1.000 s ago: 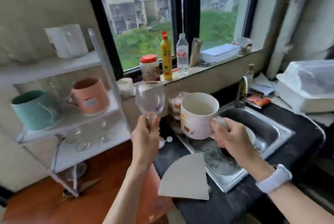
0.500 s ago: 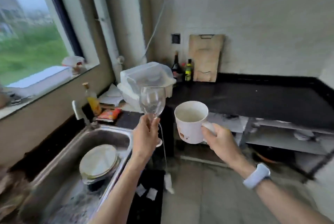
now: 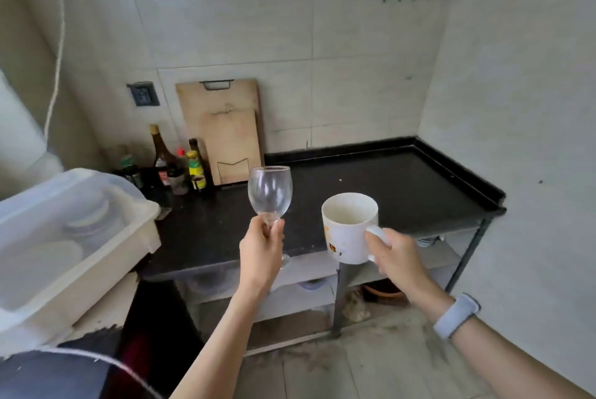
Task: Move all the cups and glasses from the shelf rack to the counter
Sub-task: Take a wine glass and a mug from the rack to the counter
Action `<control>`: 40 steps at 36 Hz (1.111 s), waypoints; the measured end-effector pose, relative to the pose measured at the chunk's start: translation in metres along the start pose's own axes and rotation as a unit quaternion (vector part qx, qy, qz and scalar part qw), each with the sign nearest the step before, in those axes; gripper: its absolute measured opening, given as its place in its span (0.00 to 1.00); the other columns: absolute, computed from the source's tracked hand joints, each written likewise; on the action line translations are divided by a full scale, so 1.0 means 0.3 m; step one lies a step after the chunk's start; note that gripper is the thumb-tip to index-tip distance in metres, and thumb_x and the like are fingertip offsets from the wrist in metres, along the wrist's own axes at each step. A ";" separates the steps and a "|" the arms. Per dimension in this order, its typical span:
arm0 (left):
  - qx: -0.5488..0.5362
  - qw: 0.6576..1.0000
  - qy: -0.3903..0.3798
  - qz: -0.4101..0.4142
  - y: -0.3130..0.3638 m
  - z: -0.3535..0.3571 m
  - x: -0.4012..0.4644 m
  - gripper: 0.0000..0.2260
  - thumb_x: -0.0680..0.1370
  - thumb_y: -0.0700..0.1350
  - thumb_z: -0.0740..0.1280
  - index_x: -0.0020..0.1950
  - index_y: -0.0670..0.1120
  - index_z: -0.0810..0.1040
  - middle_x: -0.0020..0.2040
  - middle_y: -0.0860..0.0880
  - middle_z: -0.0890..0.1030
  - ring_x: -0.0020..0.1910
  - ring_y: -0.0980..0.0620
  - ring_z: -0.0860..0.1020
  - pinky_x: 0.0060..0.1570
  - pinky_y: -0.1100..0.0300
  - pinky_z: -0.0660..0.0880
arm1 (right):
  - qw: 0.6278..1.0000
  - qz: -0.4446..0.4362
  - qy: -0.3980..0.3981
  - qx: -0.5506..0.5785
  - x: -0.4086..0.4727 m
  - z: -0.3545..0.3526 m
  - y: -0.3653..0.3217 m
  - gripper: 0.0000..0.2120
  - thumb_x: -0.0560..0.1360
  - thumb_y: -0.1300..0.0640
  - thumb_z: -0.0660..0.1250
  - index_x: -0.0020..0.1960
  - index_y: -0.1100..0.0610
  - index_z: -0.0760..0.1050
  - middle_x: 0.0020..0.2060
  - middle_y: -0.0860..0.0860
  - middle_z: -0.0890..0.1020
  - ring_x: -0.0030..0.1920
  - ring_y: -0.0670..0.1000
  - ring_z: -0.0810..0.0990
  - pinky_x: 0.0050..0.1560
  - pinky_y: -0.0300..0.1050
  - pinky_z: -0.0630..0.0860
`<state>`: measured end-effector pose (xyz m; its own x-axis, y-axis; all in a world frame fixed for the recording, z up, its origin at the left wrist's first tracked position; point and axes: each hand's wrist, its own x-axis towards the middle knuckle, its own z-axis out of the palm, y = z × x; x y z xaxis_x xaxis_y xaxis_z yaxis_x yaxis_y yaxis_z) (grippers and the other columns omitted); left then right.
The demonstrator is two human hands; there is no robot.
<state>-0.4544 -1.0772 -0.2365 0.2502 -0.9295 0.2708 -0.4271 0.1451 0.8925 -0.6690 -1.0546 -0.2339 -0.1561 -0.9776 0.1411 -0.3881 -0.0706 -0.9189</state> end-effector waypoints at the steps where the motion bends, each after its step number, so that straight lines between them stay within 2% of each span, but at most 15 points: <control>1: -0.008 1.000 -0.006 -0.004 -0.010 0.036 0.065 0.06 0.78 0.47 0.61 0.46 0.45 0.73 0.34 0.51 0.78 0.33 0.55 0.76 0.30 0.74 0.70 | 1.000 0.006 0.004 -0.003 0.071 0.006 0.008 0.17 0.76 0.56 0.61 0.29 0.54 0.66 0.22 0.48 0.69 0.26 0.47 0.66 0.31 0.43 0.62; 7: -0.010 0.999 -0.026 -0.032 -0.035 0.241 0.419 0.06 0.78 0.47 0.61 0.47 0.45 0.73 0.35 0.52 0.78 0.33 0.56 0.77 0.29 0.72 0.69 | 0.999 0.044 0.011 -0.001 0.441 0.012 0.054 0.14 0.76 0.55 0.61 0.32 0.53 0.71 0.24 0.46 0.71 0.26 0.44 0.69 0.29 0.40 0.65; 10: -0.012 0.998 -0.043 -0.044 -0.047 0.355 0.564 0.06 0.78 0.47 0.62 0.49 0.45 0.73 0.36 0.52 0.78 0.33 0.56 0.77 0.30 0.72 0.69 | 0.998 0.054 0.011 0.006 0.594 0.000 0.097 0.14 0.76 0.54 0.60 0.32 0.56 0.70 0.24 0.46 0.69 0.25 0.44 0.67 0.28 0.40 0.63; 13: -0.012 0.997 -0.059 -0.052 -0.072 0.472 0.697 0.06 0.78 0.48 0.62 0.49 0.46 0.73 0.36 0.53 0.78 0.34 0.56 0.77 0.28 0.72 0.70 | 0.998 0.064 0.012 0.010 0.744 -0.002 0.149 0.15 0.77 0.54 0.60 0.32 0.53 0.69 0.24 0.46 0.70 0.23 0.41 0.68 0.28 0.38 0.63; 16: -0.017 0.994 -0.072 -0.074 -0.115 0.595 0.829 0.06 0.78 0.48 0.62 0.47 0.46 0.73 0.36 0.52 0.78 0.34 0.56 0.77 0.32 0.68 0.70 | 0.996 0.083 -0.001 0.017 0.908 0.002 0.216 0.14 0.77 0.55 0.60 0.33 0.55 0.69 0.26 0.48 0.69 0.26 0.44 0.67 0.29 0.40 0.63; 20: -0.029 0.991 -0.067 -0.111 -0.184 0.764 1.014 0.06 0.78 0.47 0.63 0.46 0.46 0.73 0.36 0.51 0.79 0.34 0.57 0.77 0.32 0.67 0.70 | 0.995 0.100 -0.021 0.023 1.163 0.019 0.320 0.14 0.77 0.55 0.60 0.33 0.57 0.68 0.27 0.50 0.69 0.28 0.46 0.67 0.30 0.41 0.63; 25: -0.052 0.982 -0.057 -0.172 -0.299 0.973 1.243 0.05 0.76 0.46 0.64 0.47 0.46 0.75 0.38 0.49 0.79 0.38 0.52 0.78 0.43 0.56 0.76 | 0.992 0.114 -0.054 0.017 1.495 0.077 0.470 0.14 0.77 0.54 0.60 0.34 0.59 0.68 0.28 0.51 0.69 0.28 0.46 0.67 0.31 0.41 0.64; 30: -0.013 0.978 -0.055 -0.200 -0.456 1.151 1.449 0.07 0.75 0.48 0.67 0.49 0.46 0.78 0.45 0.47 0.80 0.45 0.49 0.79 0.50 0.54 0.75 | 0.990 0.110 -0.089 0.014 1.762 0.161 0.633 0.15 0.77 0.53 0.59 0.34 0.59 0.68 0.28 0.51 0.69 0.28 0.46 0.67 0.31 0.40 0.64; 34: 0.025 0.979 -0.033 -0.199 -0.584 1.260 1.586 0.05 0.74 0.48 0.68 0.41 0.49 0.76 0.42 0.46 0.81 0.43 0.49 0.78 0.46 0.55 0.74 | 0.989 0.104 -0.107 0.011 1.934 0.241 0.755 0.15 0.77 0.53 0.60 0.35 0.61 0.68 0.28 0.51 0.68 0.28 0.46 0.66 0.30 0.40 0.64; 37: 0.030 0.978 -0.015 -0.206 -0.673 1.323 1.666 0.06 0.74 0.48 0.69 0.43 0.47 0.78 0.40 0.50 0.80 0.42 0.52 0.78 0.46 0.57 0.74 | 0.989 0.096 -0.108 0.013 2.031 0.308 0.835 0.16 0.77 0.54 0.60 0.35 0.62 0.67 0.28 0.54 0.67 0.30 0.50 0.66 0.32 0.45 0.63; 40: 0.022 0.977 0.011 -0.214 -0.747 1.376 1.730 0.06 0.72 0.48 0.70 0.40 0.47 0.79 0.36 0.52 0.81 0.38 0.55 0.79 0.38 0.63 0.72 | 0.991 0.084 -0.101 0.011 2.100 0.373 0.903 0.16 0.77 0.55 0.60 0.33 0.60 0.64 0.29 0.57 0.67 0.31 0.52 0.66 0.33 0.47 0.63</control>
<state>-0.5874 -1.7319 -0.4449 0.4317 -0.8946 -0.1157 -0.3171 -0.2706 0.9090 -0.7708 -1.7117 -0.4352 -0.0316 -0.9955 -0.0891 -0.3525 0.0945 -0.9310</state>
